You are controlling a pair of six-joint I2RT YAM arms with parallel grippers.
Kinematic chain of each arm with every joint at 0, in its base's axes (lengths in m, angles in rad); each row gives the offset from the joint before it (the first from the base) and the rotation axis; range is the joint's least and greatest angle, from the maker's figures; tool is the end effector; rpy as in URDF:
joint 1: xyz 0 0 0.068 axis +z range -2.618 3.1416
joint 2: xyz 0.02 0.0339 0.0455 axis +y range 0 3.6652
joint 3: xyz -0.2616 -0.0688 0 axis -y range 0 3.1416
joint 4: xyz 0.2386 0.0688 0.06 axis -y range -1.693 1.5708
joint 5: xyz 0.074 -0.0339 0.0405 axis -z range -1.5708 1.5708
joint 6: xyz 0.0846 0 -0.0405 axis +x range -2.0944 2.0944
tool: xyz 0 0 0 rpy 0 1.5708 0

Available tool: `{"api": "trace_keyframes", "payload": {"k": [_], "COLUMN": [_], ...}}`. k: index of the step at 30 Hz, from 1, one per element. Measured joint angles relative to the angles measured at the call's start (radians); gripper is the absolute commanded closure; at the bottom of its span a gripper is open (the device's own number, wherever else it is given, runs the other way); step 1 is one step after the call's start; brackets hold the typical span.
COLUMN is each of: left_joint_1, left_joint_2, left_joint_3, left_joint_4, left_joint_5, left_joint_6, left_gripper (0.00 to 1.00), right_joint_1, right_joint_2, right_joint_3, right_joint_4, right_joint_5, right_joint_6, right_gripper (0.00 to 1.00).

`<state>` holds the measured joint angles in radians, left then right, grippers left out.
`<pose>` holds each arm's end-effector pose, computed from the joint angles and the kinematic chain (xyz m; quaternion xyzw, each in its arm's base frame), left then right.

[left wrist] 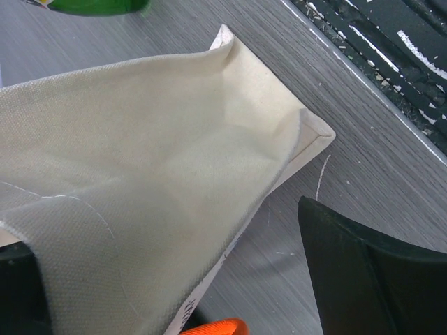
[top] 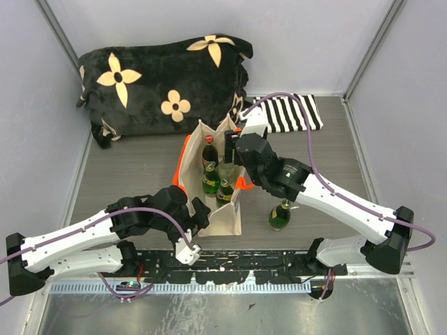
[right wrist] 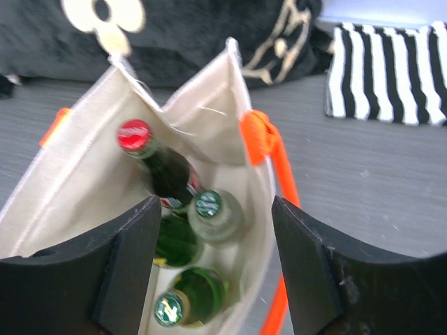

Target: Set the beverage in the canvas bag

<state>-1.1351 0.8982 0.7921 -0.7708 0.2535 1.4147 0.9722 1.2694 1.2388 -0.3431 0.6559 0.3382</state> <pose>0.0653 -0.1906 0.2327 0.9049 0.2309 -0.0707 0.3506 0.2195 0.2303 0.3645 -0.0714 0.7997 0.1140 0.5851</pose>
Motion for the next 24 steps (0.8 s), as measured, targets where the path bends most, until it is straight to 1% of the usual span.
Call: {"api": "trace_keyframes", "payload": {"k": [4,9,13,15,20,24], "left_joint_1": [0.0,0.0,0.0,0.0,0.0,0.0], "left_joint_2": [-0.011,-0.012,-0.012,-0.011,-0.01,-0.01], "left_joint_3": [-0.002,-0.002,-0.002,-0.002,-0.002,-0.002], "left_joint_4": [-0.005,-0.009,-0.021,-0.021,-0.021,-0.021], "left_joint_5": [0.002,0.011,0.021,0.022,0.022,0.021], "left_joint_6": [0.018,0.039,0.048,0.048,0.046,0.039], "left_gripper": [0.01,0.01,0.01,0.01,0.01,0.01], "right_joint_1": [-0.006,-0.008,-0.009,-0.01,-0.01,-0.01], "right_joint_2": [-0.005,-0.035,-0.058,-0.091,-0.23,-0.266], "right_joint_3": [0.047,0.048,0.045,0.014,-0.135,-0.193], "right_joint_4": [-0.176,-0.407,-0.534,-0.55,-0.533,-0.513], "right_joint_5": [0.051,0.089,0.107,0.12,0.164,0.196], "right_joint_6": [0.079,0.218,0.325,0.37,0.427,0.456], "right_gripper": [0.31,0.31,0.31,0.31,0.31,0.31]}}
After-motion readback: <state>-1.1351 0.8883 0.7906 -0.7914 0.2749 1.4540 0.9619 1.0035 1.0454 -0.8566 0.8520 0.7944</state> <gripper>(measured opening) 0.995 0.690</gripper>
